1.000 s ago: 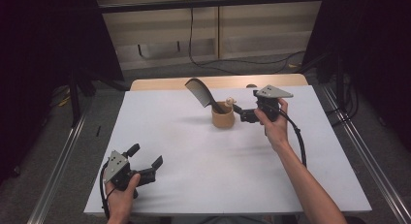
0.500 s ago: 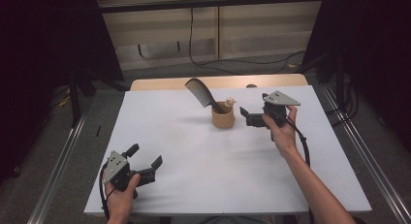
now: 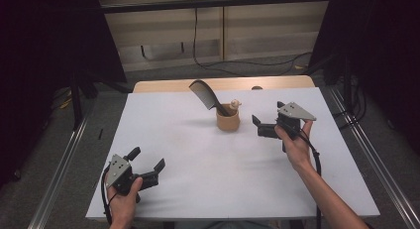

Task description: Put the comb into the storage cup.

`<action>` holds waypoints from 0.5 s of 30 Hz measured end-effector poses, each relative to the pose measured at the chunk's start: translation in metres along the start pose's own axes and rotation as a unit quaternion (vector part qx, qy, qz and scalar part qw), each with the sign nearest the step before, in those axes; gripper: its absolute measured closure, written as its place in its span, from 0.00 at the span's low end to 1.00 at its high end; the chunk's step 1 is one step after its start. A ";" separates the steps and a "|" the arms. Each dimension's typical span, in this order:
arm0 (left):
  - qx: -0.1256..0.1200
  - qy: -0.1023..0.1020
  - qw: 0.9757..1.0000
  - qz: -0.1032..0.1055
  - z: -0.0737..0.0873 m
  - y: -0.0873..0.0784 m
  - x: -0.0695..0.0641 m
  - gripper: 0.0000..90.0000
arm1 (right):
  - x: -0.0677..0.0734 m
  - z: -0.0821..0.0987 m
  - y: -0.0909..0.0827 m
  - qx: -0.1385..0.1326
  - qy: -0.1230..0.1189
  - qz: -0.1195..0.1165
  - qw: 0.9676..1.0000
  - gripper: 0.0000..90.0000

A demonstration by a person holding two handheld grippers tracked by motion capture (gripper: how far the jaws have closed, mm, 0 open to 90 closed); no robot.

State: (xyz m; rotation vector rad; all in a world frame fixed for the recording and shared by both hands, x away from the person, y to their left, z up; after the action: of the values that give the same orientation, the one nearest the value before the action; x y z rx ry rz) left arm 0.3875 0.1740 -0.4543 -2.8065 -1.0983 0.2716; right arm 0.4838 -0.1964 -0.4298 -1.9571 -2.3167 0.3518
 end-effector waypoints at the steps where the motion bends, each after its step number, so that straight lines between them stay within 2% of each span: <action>1: 0.000 0.001 1.000 0.000 0.000 0.000 0.000 0.03 | -0.001 0.001 -0.001 -0.002 0.000 0.001 1.000 0.00; 8: -0.001 0.000 1.000 0.002 0.000 0.000 -0.001 0.03 | -0.003 0.008 -0.013 -0.005 0.000 0.004 1.000 0.00; 15: 0.000 0.000 1.000 0.002 0.000 0.000 -0.001 0.03 | -0.010 0.006 -0.027 -0.022 0.001 0.015 1.000 0.00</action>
State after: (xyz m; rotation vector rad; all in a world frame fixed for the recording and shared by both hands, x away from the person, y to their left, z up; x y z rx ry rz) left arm 0.3866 0.1737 -0.4541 -2.8099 -1.0920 0.2707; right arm 0.4580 -0.2110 -0.4288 -2.0128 -2.3156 0.3049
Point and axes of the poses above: each handheld gripper's, and its own axes: y roughly forward along the jaws, z roughly out of its underside, x roughly to its left, the point moved 10 cm from there along y, roughly forward along the jaws, and after that the axes turned 13 degrees about z, right-handed, at the moved point
